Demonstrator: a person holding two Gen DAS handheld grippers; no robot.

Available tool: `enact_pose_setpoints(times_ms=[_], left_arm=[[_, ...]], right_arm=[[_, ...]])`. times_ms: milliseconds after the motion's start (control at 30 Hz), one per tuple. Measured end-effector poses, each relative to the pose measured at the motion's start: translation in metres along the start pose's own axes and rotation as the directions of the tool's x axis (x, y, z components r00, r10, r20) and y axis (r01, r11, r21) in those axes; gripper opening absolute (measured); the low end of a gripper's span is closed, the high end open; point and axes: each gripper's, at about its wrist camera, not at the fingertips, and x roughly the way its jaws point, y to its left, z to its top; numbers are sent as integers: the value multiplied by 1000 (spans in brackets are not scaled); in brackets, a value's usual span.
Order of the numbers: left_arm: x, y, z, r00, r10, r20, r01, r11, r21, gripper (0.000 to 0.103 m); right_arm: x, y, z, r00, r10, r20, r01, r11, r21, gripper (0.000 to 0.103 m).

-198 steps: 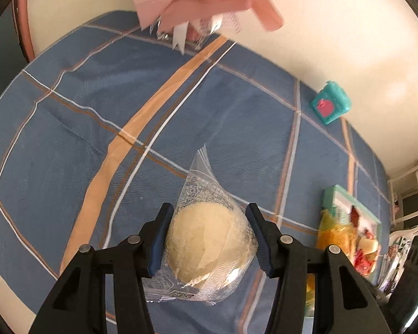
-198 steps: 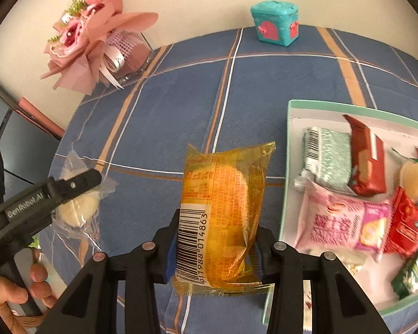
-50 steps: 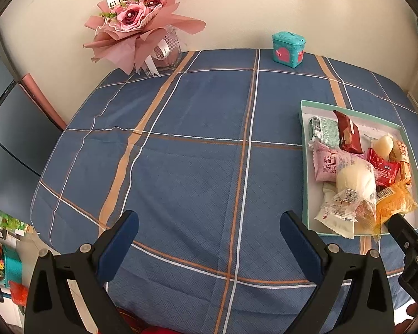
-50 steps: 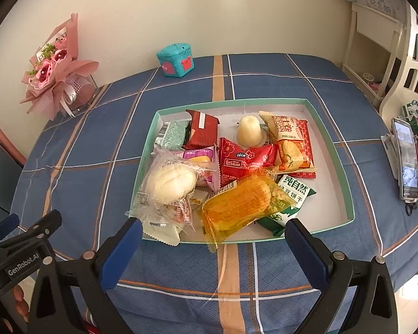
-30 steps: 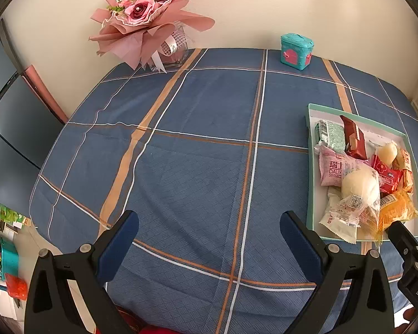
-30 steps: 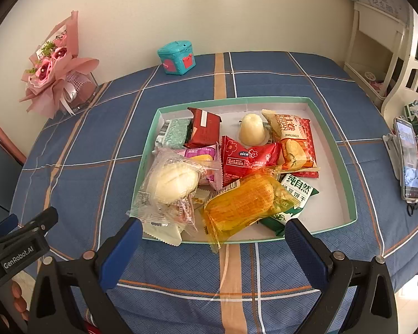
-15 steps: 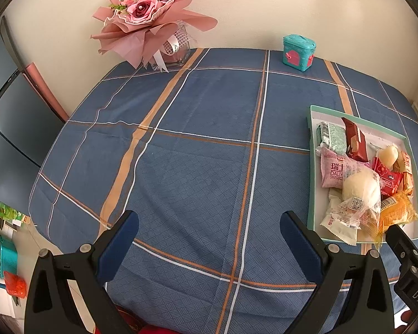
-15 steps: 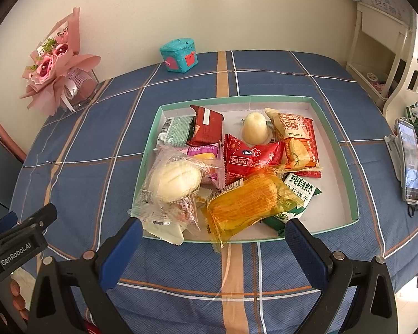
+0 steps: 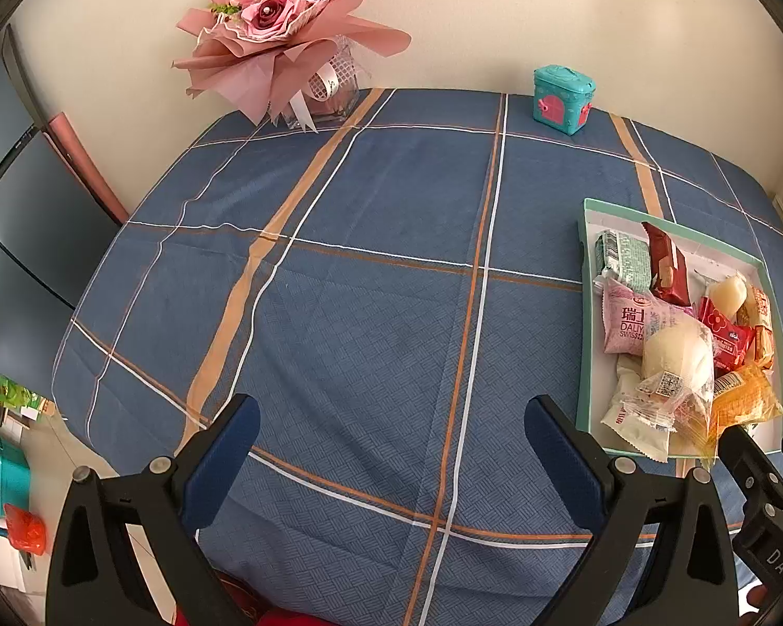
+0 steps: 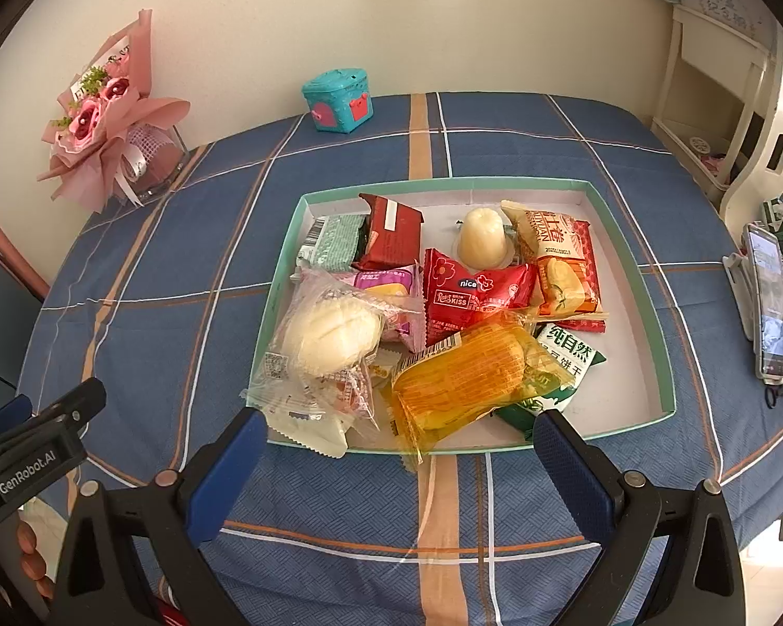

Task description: Organize snacks

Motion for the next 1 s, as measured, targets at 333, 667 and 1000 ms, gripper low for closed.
enact_pose_setpoints(times_ms=[333, 667, 1000], left_arm=[[1, -1, -1, 1000, -3, -4, 3, 1000, -11, 101], [1, 0, -1, 1000, -7, -9, 7, 1000, -18, 101], [-2, 0, -2, 1000, -12, 9, 13, 1000, -21, 101]], right_arm=[[0, 0, 0, 1000, 0, 0, 0, 1000, 0, 103], [1, 0, 0, 1000, 0, -1, 0, 1000, -1, 103], [1, 0, 0, 1000, 0, -2, 0, 1000, -1, 103]])
